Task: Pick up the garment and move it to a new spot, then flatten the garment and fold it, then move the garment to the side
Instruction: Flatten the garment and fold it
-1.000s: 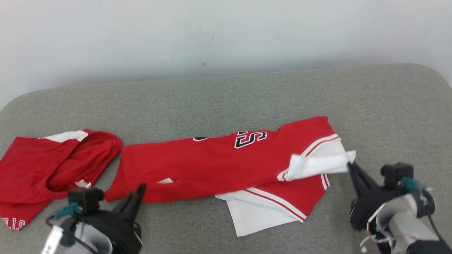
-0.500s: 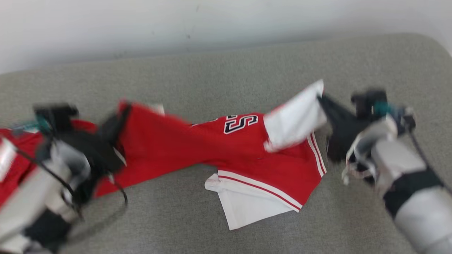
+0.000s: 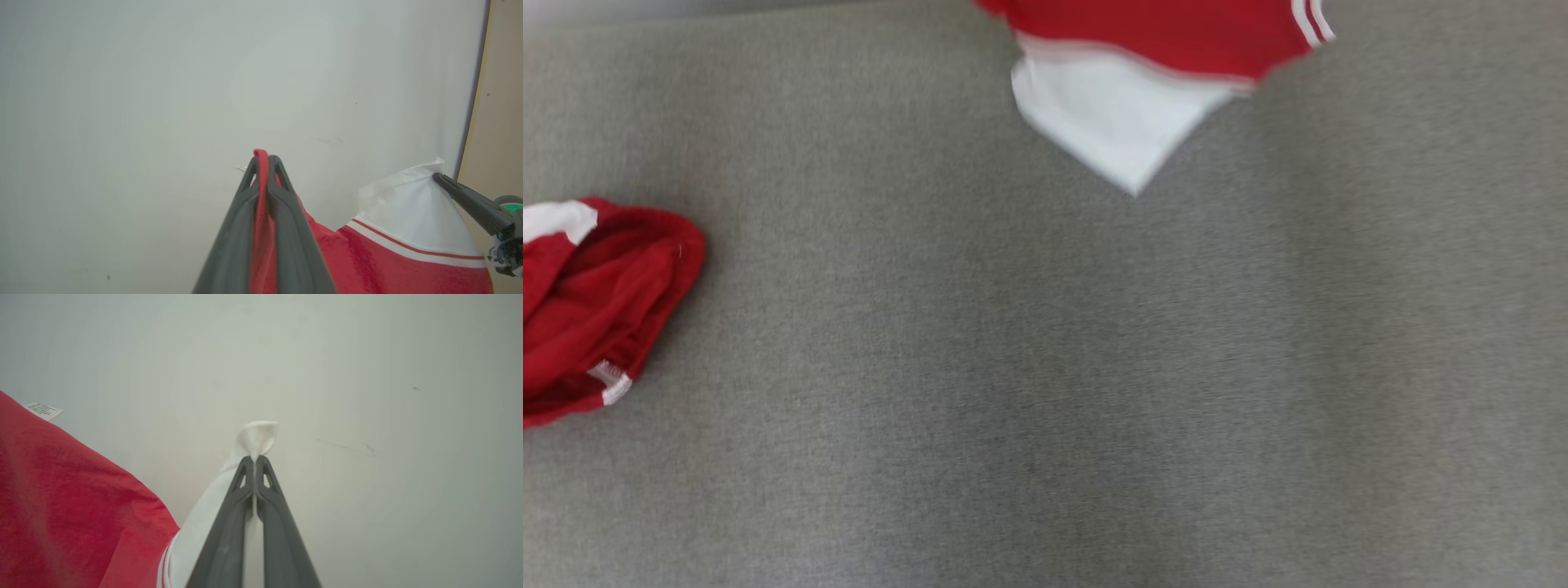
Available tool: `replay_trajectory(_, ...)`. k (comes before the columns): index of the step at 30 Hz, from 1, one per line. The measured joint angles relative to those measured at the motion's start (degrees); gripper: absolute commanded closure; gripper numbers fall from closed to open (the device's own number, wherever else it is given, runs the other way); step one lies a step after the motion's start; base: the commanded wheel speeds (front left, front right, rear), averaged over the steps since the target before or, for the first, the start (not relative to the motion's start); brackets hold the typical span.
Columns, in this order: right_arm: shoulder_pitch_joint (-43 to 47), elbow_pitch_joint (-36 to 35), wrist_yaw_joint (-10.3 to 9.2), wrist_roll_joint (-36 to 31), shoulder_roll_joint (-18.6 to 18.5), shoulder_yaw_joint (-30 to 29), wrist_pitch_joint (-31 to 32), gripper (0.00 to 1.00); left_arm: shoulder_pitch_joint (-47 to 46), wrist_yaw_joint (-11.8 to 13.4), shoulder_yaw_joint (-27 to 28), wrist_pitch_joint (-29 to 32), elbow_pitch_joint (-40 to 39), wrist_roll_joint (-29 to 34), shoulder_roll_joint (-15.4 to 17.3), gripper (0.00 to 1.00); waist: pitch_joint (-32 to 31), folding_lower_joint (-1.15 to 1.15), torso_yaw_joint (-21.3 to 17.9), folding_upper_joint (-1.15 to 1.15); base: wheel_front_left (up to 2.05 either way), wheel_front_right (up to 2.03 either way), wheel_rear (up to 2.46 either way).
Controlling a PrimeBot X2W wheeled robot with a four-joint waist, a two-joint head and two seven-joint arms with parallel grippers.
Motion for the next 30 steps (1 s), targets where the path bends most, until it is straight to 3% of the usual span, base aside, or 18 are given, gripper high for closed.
replay_trajectory(5, 0.94, 0.0, 0.78, -0.62, -1.01, 2.46, -4.56, 1.0, 6.3, -0.13, 0.38, -4.01, -2.49, -0.79, 1.7, 1.0, 3.19, 0.01, 2.65, 0.0, 0.0, 0.0, 0.0)
replay_trajectory(11, 19.58, -0.78, 1.02, 3.61, -1.01, 3.38, -10.59, 1.0, 25.27, -0.16, -2.69, -8.8, -2.32, -1.66, 3.71, 1.0, 3.97, 0.01, 5.7, 0.01, 0.0, 0.0, 0.0)
replay_trajectory(21, 53.54, -4.85, 1.12, 8.34, -3.68, 3.76, -11.78, 1.0, 53.31, -0.2, -10.9, -12.77, -5.88, -4.77, 3.41, 1.0, -1.98, -0.02, 6.01, 0.0, 0.0, 0.0, 0.0)
replay_trajectory(30, 66.4, -5.83, 1.12, 10.31, -5.47, 1.19, -12.2, 1.0, 63.58, -0.19, -14.62, -13.54, -6.95, -4.07, 2.29, 1.0, -9.54, -0.03, 4.56, -0.02, 0.0, 0.0, 0.0)
